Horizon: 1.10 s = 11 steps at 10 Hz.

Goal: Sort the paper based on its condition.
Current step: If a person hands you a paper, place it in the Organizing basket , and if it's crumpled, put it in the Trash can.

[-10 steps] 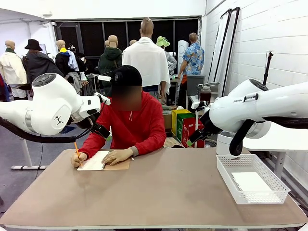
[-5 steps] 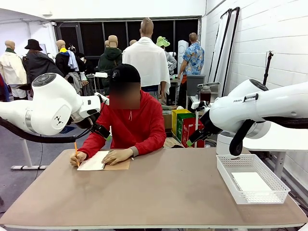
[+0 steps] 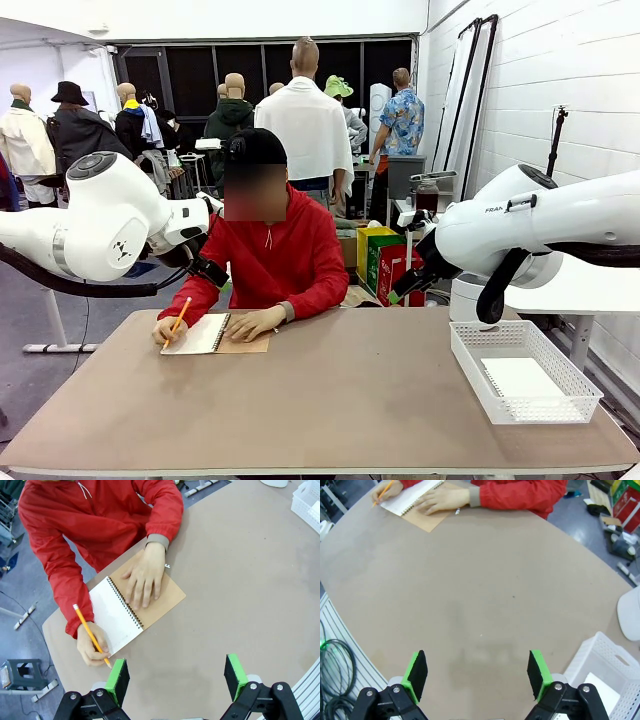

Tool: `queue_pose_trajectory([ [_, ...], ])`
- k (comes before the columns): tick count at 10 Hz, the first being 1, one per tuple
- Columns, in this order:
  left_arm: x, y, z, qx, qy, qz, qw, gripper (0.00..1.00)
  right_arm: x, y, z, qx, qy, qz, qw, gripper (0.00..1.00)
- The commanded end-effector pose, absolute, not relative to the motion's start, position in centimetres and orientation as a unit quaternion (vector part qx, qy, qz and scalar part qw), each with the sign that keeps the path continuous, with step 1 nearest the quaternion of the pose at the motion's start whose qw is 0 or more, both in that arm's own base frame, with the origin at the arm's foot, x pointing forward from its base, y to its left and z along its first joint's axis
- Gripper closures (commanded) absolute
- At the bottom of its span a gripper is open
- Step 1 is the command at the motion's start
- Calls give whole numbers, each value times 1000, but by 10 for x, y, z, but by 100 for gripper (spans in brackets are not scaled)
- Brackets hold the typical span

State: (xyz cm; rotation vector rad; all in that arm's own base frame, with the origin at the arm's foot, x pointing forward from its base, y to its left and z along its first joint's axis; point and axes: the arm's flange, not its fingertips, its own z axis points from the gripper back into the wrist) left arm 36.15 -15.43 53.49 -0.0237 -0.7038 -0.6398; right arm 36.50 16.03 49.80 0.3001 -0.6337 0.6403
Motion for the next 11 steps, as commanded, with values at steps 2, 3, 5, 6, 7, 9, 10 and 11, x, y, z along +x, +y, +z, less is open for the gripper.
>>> queue_pose_trajectory([
  [2, 362, -153, 535, -12, -337, -307, 890, 0, 364, 161, 498, 142, -304, 310, 890, 0],
  [3, 362, -153, 535, -12, -337, -307, 890, 0, 364, 161, 498, 142, -304, 310, 890, 0],
  [5, 362, -153, 535, -12, -337, -307, 890, 0, 364, 161, 498, 142, -304, 310, 890, 0],
  [6, 362, -153, 535, -12, -337, -307, 890, 0, 364, 161, 498, 142, -304, 310, 890, 0],
  [7, 362, -153, 535, -12, -337, -307, 890, 0, 364, 161, 498, 142, -304, 310, 890, 0],
  [9, 362, -153, 535, -12, -337, -307, 890, 0, 364, 161, 498, 142, -304, 310, 890, 0],
  [10, 362, -153, 535, -12, -337, -307, 890, 0, 364, 161, 498, 142, -304, 310, 890, 0],
  [11, 362, -153, 535, -12, -337, -307, 890, 0, 364, 161, 498, 142, -304, 310, 890, 0],
])
